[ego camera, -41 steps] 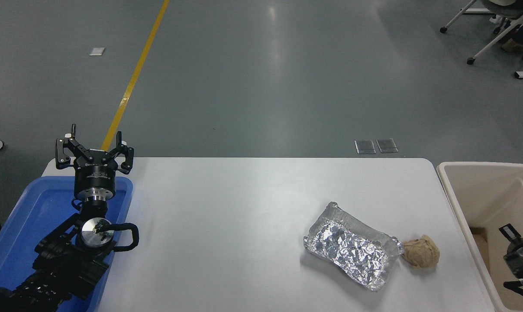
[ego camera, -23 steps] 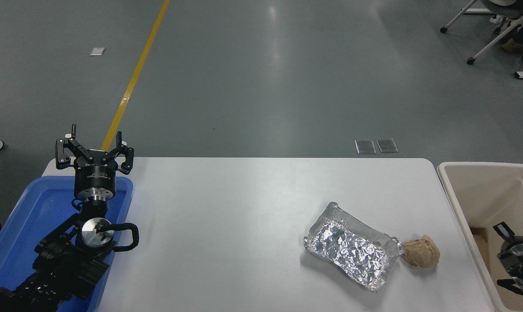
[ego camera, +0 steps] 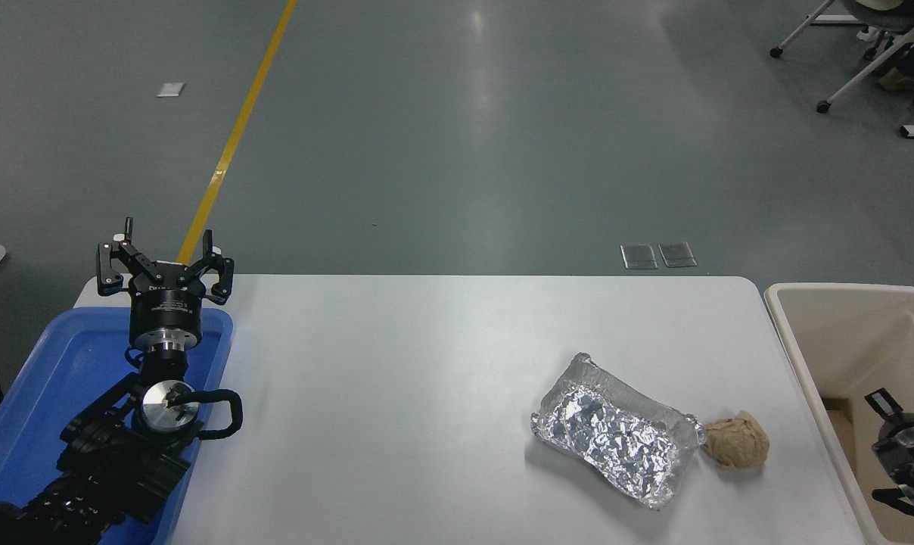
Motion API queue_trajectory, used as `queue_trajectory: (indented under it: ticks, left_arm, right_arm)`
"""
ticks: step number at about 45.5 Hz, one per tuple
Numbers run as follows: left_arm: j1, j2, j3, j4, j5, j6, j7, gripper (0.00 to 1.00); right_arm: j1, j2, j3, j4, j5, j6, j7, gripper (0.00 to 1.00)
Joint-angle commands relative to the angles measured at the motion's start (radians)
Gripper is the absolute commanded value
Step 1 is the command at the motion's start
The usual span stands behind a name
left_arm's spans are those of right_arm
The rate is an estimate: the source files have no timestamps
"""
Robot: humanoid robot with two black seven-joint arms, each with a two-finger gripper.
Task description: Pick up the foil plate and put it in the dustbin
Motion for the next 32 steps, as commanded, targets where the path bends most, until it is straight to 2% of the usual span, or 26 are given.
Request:
queue_trajectory:
  ticks: [1, 2, 3, 8, 10, 14, 23, 32]
  left_arm:
    - [0.002, 0.000, 0.001, 0.000, 0.000, -0.002, -0.001, 0.99]
    - [0.001, 0.000, 0.001, 0.000, 0.000, -0.002, -0.001, 0.99]
    - [0.002, 0.000, 0.001, 0.000, 0.000, -0.002, -0.001, 0.99]
    - [0.001, 0.000, 0.001, 0.000, 0.000, -0.002, 0.000, 0.99]
    - [0.001, 0.000, 0.001, 0.000, 0.002, -0.002, 0.000, 0.99]
    - [0.001, 0.000, 0.001, -0.002, 0.003, -0.002, 0.002, 0.99]
    - [0.001, 0.000, 0.001, -0.002, 0.003, -0.002, 0.002, 0.99]
    - [0.001, 0.000, 0.001, -0.002, 0.003, -0.002, 0.002, 0.99]
  right_arm:
    - [0.136, -0.038, 0.006, 0.116, 0.003, -0.008, 0.001, 0.66]
    - [0.163, -0.069, 0.006, 0.150, 0.003, -0.009, -0.001, 0.85]
    - [0.183, -0.102, 0.005, 0.191, 0.003, -0.009, 0.001, 0.92]
    - [0.326, -0.219, -0.026, 0.431, -0.018, -0.008, -0.001, 0.94]
    - [0.383, -0.259, -0.059, 0.515, -0.018, -0.005, -0.001, 1.00]
    - [0.515, -0.298, -0.182, 0.670, -0.017, 0.003, 0.001, 1.00]
    - [0.889, -0.285, -0.533, 1.040, -0.018, 0.031, 0.004, 1.00]
    - [1.272, -0.287, -0.638, 1.379, -0.017, 0.195, 0.001, 1.00]
